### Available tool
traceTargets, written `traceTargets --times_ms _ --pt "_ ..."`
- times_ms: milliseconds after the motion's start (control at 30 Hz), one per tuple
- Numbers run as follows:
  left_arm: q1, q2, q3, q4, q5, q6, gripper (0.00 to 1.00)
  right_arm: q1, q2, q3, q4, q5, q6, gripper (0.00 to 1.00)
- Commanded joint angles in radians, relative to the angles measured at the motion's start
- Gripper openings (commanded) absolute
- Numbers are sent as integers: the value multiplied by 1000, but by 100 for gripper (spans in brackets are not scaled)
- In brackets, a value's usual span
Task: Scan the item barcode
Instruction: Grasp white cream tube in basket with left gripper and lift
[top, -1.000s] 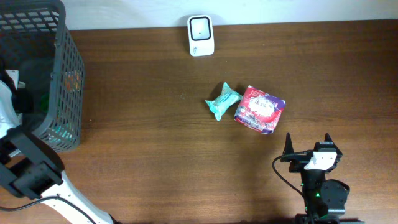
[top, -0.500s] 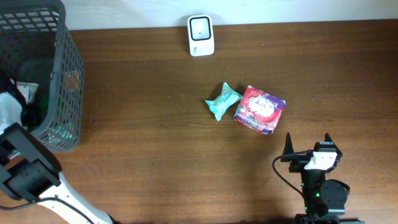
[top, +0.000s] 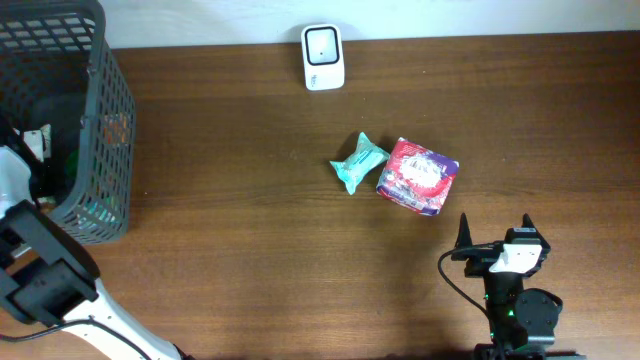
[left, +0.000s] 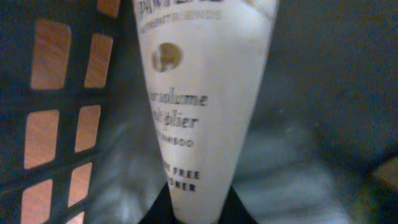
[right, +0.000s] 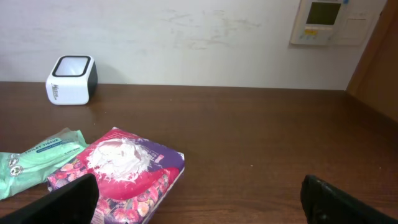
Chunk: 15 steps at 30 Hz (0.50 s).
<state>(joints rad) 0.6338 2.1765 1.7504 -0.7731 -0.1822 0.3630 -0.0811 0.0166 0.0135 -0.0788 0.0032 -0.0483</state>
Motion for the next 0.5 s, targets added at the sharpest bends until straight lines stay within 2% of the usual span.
traceTargets --times_ms 0,100,200,333,467 --pt "-5 -147 139 27 127 -158 0 -5 -5 -8 -3 8 8 99" --pt "-5 -245 286 52 328 -279 0 -5 -5 -8 -3 8 8 99" --pt "-5 -327 377 85 502 -339 0 -5 -5 -8 -3 8 8 99" --pt "-5 -410 386 161 703 -436 0 -5 -5 -8 -3 8 8 99" --pt "-33 -456 386 256 1112 -750 0 -5 -5 -8 -3 8 8 99"
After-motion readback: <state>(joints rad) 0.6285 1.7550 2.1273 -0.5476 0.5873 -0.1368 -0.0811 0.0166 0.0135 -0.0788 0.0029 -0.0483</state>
